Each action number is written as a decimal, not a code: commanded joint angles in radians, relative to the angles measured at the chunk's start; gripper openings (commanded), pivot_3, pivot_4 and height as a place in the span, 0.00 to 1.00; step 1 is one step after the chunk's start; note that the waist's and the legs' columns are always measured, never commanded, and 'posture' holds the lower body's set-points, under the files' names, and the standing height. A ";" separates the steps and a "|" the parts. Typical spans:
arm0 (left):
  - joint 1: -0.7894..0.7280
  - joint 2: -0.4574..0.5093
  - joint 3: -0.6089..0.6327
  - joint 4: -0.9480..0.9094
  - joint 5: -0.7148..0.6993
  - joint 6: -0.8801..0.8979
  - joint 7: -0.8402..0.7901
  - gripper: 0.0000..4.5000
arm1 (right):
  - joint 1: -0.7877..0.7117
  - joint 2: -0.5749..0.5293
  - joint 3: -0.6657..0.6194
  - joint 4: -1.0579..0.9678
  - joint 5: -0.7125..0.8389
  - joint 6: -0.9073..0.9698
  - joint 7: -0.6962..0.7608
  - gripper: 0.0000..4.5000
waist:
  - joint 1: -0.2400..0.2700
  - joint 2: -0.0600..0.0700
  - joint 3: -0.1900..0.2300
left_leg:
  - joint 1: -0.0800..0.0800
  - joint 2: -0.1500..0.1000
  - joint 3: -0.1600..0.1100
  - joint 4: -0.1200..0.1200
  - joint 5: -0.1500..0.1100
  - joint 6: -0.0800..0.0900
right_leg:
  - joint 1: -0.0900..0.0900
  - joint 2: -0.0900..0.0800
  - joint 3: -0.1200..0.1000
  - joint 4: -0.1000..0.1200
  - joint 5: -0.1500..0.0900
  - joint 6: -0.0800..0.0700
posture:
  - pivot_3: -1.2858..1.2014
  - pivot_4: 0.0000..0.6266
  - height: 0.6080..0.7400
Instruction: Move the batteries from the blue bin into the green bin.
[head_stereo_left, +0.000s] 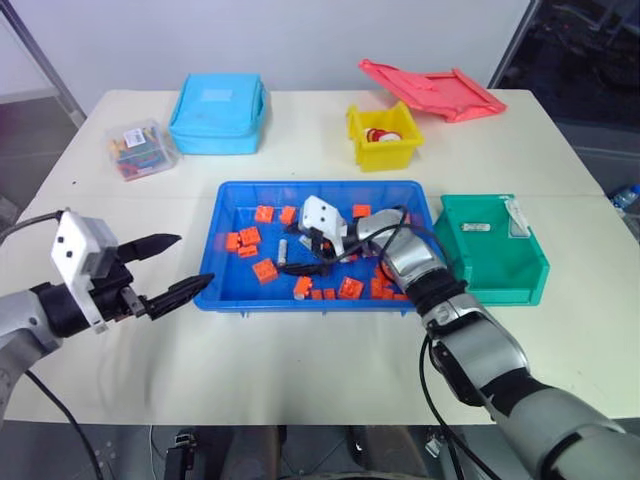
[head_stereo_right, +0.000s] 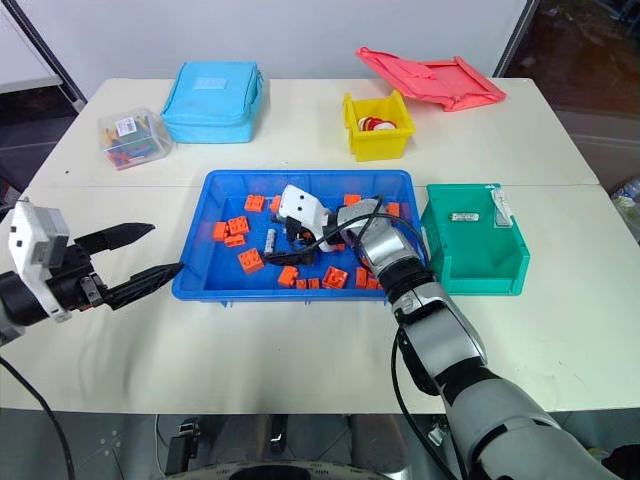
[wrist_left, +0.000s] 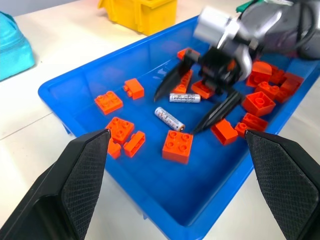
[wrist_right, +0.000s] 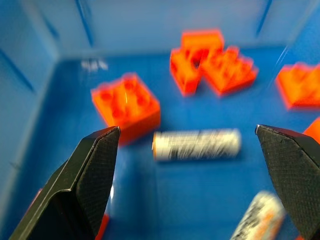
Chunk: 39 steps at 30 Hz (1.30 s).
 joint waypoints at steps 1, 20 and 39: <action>-0.013 -0.003 0.030 -0.032 -0.015 -0.012 0.011 1.00 | -0.032 0.014 0.018 0.061 -0.036 -0.074 -0.013 0.99 | 0.000 0.000 0.000 | 0.000 0.000 0.000 0.000 0.000 0.000 | 0.000 0.000 0.000 0.000 0.000 0.000 | 0.52 0.24 1.00; 0.013 -0.021 0.041 -0.052 -0.008 -0.021 0.014 1.00 | -0.099 0.067 -0.002 0.208 -0.062 -0.129 -0.051 0.50 | -0.021 0.000 0.000 | 0.000 0.000 -0.001 0.000 0.000 0.000 | 0.001 0.000 0.000 0.000 0.000 0.000 | 0.52 0.24 1.00; -0.204 -0.039 -0.104 0.093 -0.018 -0.047 -0.040 1.00 | -0.195 -0.248 -0.264 -0.482 0.225 0.449 0.061 0.50 | 0.009 0.000 0.000 | -0.001 -0.001 -0.002 0.000 0.000 0.000 | 0.000 -0.001 -0.001 -0.001 0.000 0.000 | 0.52 0.24 1.00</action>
